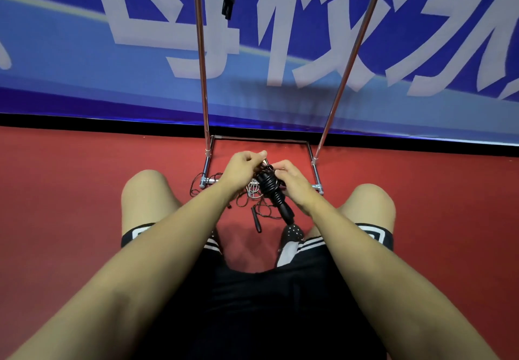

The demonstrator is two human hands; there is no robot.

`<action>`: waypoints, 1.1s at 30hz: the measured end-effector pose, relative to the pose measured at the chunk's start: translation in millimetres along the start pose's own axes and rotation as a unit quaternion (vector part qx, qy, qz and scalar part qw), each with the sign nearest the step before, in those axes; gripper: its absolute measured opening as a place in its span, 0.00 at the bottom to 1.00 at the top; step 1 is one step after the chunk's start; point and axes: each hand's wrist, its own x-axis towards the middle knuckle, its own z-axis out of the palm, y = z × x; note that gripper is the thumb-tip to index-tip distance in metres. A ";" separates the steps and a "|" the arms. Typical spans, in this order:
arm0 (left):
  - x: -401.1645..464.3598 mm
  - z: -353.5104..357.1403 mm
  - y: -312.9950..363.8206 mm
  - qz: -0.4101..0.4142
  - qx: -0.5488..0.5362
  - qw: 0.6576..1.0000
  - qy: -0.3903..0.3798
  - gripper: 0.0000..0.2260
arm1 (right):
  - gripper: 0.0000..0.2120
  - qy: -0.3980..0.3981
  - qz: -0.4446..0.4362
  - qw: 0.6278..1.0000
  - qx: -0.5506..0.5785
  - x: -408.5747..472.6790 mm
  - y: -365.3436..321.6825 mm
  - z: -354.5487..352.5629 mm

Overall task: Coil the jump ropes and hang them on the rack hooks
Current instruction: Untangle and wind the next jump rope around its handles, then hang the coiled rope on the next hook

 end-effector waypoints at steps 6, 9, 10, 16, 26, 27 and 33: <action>44.4 -2.4 51.5 0.054 0.080 0.994 0.042 0.16 | 0.08 0.034 -0.062 0.991 -0.113 30.3 -43.6 -18.1; 66.7 -4.4 81.6 0.051 0.035 0.996 0.060 0.17 | 0.11 0.068 -0.131 0.977 -0.154 53.8 -71.8 -25.9; 73.9 -5.3 92.5 0.050 0.020 0.997 0.059 0.17 | 0.12 0.081 -0.141 0.975 -0.152 61.9 -82.3 -28.5; 119.2 -21.8 155.8 0.074 0.016 0.996 0.040 0.16 | 0.12 0.116 -0.093 0.988 0.044 119.7 -140.6 -43.8; 215.7 -52.3 236.2 0.123 -0.031 0.989 0.075 0.17 | 0.11 0.043 -0.041 0.989 0.135 233.2 -240.4 -70.3; 227.4 -54.2 242.5 0.131 -0.041 0.986 0.093 0.17 | 0.11 0.049 -0.043 0.987 0.150 246.5 -251.1 -70.7; 296.6 -59.4 265.5 0.087 -0.157 0.975 0.133 0.13 | 0.07 0.119 -0.093 0.976 0.157 322.6 -300.8 -66.7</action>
